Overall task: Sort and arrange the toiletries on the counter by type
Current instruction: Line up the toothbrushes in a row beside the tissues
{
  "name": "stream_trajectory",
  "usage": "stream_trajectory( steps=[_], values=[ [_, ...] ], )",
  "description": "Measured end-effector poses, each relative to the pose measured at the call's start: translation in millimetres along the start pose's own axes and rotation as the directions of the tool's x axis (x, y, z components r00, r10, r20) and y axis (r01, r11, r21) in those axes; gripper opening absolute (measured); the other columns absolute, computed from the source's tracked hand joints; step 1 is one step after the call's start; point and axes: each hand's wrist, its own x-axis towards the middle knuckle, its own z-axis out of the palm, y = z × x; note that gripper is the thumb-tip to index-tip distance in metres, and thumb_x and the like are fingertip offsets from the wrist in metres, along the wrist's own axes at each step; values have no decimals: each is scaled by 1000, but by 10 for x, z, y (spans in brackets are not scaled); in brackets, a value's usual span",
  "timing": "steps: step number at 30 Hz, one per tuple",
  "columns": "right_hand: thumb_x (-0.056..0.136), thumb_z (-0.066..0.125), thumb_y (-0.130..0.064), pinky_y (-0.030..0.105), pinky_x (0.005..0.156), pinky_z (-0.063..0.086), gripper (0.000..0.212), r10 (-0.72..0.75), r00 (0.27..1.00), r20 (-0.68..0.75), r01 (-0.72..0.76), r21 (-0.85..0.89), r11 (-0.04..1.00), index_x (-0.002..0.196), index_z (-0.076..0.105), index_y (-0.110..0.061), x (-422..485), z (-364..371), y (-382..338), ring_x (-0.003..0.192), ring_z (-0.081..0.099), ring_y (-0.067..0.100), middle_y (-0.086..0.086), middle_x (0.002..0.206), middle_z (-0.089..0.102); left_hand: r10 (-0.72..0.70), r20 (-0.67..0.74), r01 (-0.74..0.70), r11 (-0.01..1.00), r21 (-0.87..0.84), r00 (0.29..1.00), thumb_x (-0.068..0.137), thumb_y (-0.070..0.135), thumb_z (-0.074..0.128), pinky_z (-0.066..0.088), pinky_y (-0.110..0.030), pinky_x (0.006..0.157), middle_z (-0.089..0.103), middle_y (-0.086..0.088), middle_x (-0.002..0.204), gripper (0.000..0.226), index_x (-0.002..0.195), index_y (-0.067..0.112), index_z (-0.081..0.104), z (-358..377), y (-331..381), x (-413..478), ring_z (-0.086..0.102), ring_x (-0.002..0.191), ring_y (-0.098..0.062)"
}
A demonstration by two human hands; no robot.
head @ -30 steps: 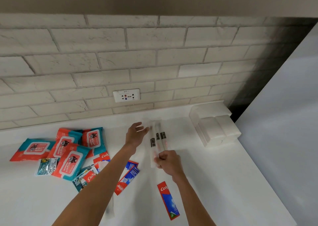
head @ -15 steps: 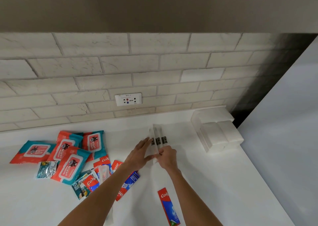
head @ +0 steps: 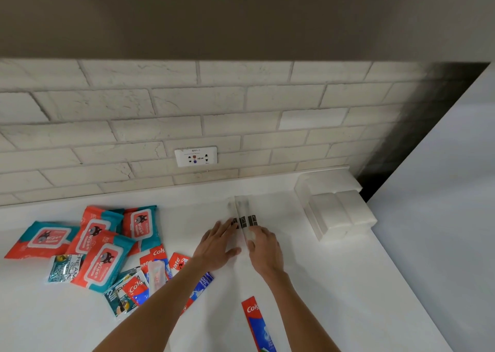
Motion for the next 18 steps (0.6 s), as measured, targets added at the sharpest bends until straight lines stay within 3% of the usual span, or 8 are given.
stream_trajectory(
  steps=[8, 13, 18],
  values=[
    [116, 40, -28, 40, 134, 17, 58, -145, 984, 102, 152, -73, 986, 170, 20, -27, -56, 229, 249, 165, 12, 23, -2, 178, 16, 12, 60, -15, 999, 44, 998, 100, 65, 40, 1, -45, 128, -19, 18, 167, 86, 162, 34, -11, -14, -8, 25, -14, 157, -23],
    [114, 46, -16, 38, 135, 9, 68, -184, 978, 99, 193, -100, 976, 171, 11, -26, -39, 280, 331, 166, 4, 21, -2, 179, 6, 29, 86, -34, 998, 61, 996, 100, 66, 42, 4, -47, 128, -15, 17, 169, 87, 163, 34, -9, -36, -44, 59, -11, 158, -24],
    [111, 50, -11, 40, 135, 10, 72, -201, 974, 106, 212, -107, 971, 171, 11, -23, -11, 276, 365, 166, 4, 21, 0, 179, 7, 30, 105, -39, 995, 88, 994, 100, 64, 43, 8, -48, 129, -15, 17, 169, 87, 163, 33, -7, -76, -59, 71, -10, 159, -23]
  ],
)
